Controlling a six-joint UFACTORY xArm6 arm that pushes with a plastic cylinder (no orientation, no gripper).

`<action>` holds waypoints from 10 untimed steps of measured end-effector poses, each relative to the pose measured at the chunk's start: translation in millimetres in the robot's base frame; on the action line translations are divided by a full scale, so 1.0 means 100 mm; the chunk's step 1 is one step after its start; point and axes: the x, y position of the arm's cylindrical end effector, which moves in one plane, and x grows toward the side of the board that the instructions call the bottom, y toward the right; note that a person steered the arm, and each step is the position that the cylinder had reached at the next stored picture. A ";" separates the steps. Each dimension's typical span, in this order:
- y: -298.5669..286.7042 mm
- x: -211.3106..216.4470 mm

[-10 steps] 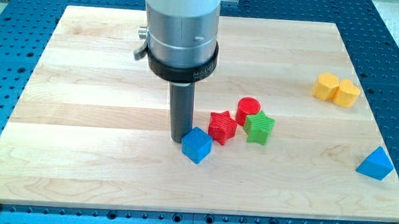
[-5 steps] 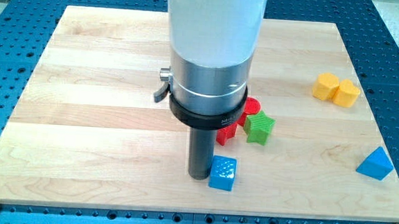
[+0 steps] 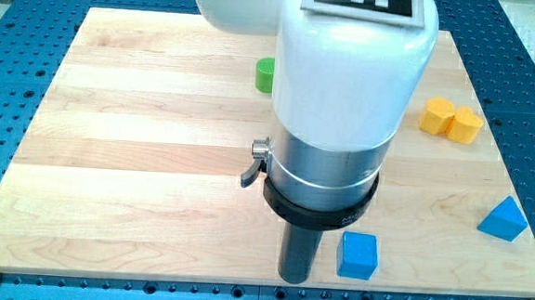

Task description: Move the blue cube into the triangle

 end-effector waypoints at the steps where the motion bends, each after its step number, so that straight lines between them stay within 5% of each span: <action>1: 0.19 -0.01; 4: 1.15 0.00; 6: 0.59 -0.01; 10: 1.79 -0.21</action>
